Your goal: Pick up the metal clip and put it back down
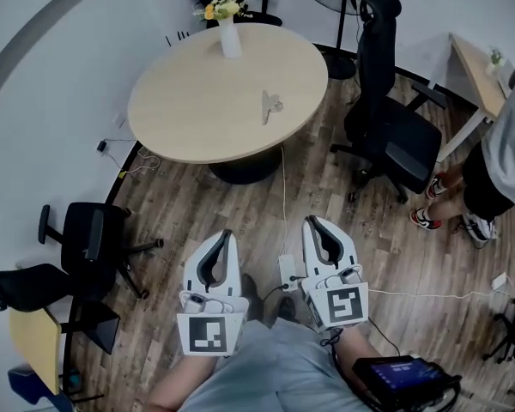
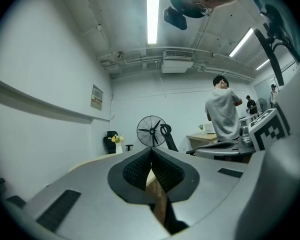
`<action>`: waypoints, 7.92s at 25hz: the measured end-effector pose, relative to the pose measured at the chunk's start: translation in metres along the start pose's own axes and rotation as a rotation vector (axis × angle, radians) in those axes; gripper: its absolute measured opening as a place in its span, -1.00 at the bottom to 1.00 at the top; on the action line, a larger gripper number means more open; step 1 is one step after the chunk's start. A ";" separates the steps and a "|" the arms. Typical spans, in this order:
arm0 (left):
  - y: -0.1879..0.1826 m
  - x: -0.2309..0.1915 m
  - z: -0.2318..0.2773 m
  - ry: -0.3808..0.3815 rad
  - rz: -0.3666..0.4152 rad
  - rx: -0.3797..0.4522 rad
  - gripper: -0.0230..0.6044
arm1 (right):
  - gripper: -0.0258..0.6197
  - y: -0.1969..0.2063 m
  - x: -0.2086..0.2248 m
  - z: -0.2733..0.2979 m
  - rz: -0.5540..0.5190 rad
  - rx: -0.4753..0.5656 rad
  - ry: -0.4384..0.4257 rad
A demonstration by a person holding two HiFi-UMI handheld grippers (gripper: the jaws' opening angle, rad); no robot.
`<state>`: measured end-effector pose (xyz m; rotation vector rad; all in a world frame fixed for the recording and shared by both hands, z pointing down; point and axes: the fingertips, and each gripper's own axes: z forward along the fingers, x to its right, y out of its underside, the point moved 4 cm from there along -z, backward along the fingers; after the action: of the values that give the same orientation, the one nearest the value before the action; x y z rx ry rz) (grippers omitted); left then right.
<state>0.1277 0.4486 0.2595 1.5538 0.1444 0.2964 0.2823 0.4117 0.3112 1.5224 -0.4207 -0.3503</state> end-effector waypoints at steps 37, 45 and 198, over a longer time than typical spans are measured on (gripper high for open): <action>0.028 -0.324 0.242 0.051 -0.089 0.041 -0.87 | -0.76 -0.014 -0.043 0.381 -0.067 -0.017 0.132; 0.051 -0.308 0.319 0.095 -0.076 -0.026 -0.86 | -0.76 0.013 0.017 0.420 -0.025 -0.065 0.165; 0.248 -0.841 0.355 -0.619 -0.350 -0.365 -0.86 | -0.77 0.210 -0.324 0.950 0.058 -0.551 -0.537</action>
<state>-0.6025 -0.1276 0.4332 1.1686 -0.1201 -0.4180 -0.4604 -0.2671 0.5083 0.8632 -0.7183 -0.7666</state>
